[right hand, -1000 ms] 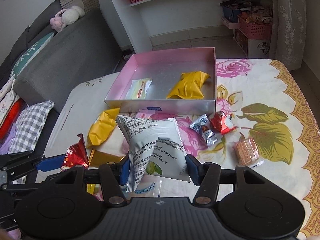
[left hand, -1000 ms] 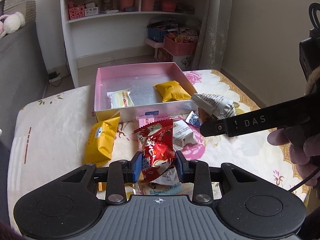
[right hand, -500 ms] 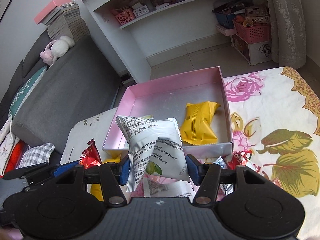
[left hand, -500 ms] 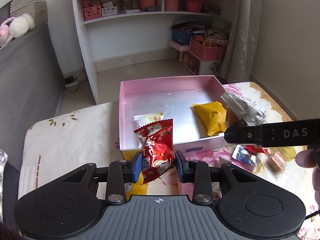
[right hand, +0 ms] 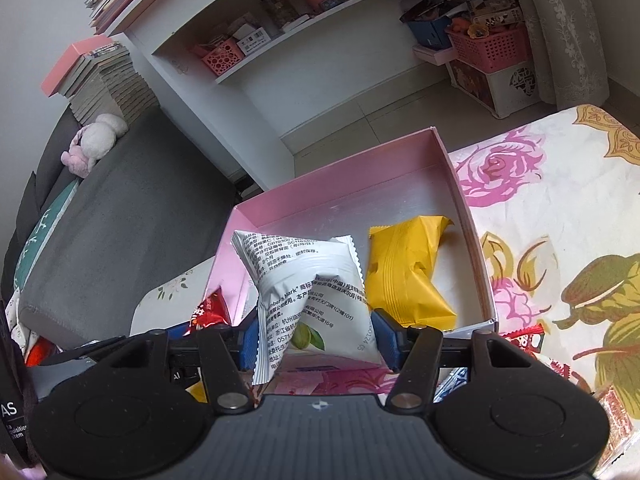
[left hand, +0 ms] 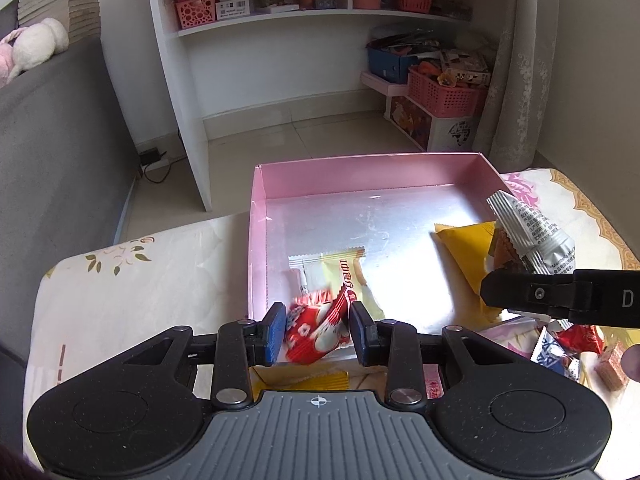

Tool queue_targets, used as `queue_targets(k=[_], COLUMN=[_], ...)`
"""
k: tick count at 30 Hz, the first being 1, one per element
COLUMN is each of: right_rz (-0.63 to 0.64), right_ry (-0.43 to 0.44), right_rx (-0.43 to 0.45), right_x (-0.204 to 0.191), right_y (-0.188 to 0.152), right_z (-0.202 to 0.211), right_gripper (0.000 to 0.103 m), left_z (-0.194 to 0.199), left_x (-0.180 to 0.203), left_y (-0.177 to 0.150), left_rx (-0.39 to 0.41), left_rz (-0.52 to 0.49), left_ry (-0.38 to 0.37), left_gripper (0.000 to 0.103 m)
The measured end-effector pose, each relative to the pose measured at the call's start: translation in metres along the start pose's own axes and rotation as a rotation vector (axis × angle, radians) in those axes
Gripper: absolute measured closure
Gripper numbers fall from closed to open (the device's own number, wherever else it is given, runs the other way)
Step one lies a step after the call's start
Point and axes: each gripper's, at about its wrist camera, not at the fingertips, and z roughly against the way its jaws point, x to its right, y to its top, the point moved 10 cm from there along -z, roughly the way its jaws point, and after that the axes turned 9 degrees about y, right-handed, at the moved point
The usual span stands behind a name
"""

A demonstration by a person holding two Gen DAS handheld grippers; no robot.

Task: Organize snacks
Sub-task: 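Carry the white packet and red candy into the pink box and open both tools, then lift both tools out of the pink box back over the pile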

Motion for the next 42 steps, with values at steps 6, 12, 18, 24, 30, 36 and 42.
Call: queue_targets(k=[6, 12, 18, 24, 30, 36, 42], right_rz=[-0.04, -0.046, -0.037, -0.003, 0.089, 0.176, 0.27], right_ry=[0.021, 0.042, 0.015, -0.004, -0.044, -0.068, -0.1], right_rx=[0.026, 0.074, 0.061, 0.045, 0.012, -0.006, -0.026], right_x=[0.005, 0.0, 0.005, 0.002, -0.004, -0.009, -0.015], right_y=[0.002, 0.011, 0.011, 0.009, 0.006, 0.0, -0.012], right_z=[0.001, 0.01, 0.014, 0.021, 0.033, 0.051, 0.066], right_gripper=[0.048, 0.026, 0.022, 0.018, 0.011, 0.007, 0.007], left_z=[-0.003, 0.001, 0.007, 0.016, 0.03, 0.046, 0.065], left_x=[0.002, 0.005, 0.008, 0.008, 0.004, 0.001, -0.002], left_y=[0.004, 0.005, 0.001, -0.008, -0.016, -0.028, -0.045], left_rx=[0.026, 0.033, 0.029, 0.02, 0.007, -0.012, -0.028], left_rz=[-0.015, -0.035, -0.058, -0.076, -0.06, -0.015, 0.001], left_ry=[0.015, 0.005, 0.017, 0.023, 0.02, -0.001, -0.009], left_gripper=[0.071, 0.06, 0.033, 0.022, 0.012, 0.007, 0.005])
